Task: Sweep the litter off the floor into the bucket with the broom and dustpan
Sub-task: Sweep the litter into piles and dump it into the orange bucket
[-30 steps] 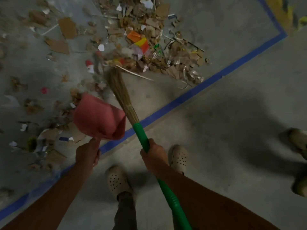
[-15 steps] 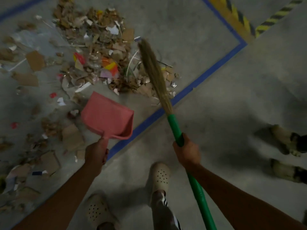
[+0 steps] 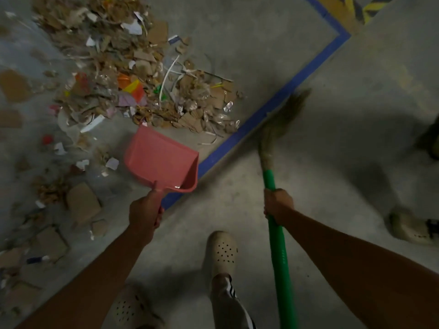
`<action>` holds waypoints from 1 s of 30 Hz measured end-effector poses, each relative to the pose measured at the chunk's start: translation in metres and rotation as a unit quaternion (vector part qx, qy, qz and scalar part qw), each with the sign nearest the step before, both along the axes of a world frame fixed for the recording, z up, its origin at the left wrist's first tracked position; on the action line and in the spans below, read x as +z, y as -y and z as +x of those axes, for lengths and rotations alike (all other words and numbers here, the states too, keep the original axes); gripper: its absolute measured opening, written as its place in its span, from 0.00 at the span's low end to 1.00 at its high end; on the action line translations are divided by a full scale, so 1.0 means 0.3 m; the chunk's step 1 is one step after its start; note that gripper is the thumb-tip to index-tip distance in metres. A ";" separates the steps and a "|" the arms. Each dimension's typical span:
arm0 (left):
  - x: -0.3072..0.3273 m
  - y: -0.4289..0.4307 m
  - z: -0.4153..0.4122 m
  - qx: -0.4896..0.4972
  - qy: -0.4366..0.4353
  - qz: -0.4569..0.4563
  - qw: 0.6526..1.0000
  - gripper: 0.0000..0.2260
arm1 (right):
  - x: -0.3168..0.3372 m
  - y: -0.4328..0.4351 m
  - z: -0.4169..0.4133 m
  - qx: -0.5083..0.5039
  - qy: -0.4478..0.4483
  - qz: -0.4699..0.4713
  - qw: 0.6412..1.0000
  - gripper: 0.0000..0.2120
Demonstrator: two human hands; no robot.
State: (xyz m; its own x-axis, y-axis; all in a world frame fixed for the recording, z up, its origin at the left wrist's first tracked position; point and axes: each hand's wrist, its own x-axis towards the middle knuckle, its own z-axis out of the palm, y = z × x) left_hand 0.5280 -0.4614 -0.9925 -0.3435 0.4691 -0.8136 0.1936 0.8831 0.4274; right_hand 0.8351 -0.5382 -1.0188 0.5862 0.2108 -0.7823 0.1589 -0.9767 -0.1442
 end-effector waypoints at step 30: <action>0.245 0.420 -0.545 0.238 0.050 0.058 0.968 0.24 | 0.394 -0.079 -0.721 0.444 -0.004 0.172 0.879 0.15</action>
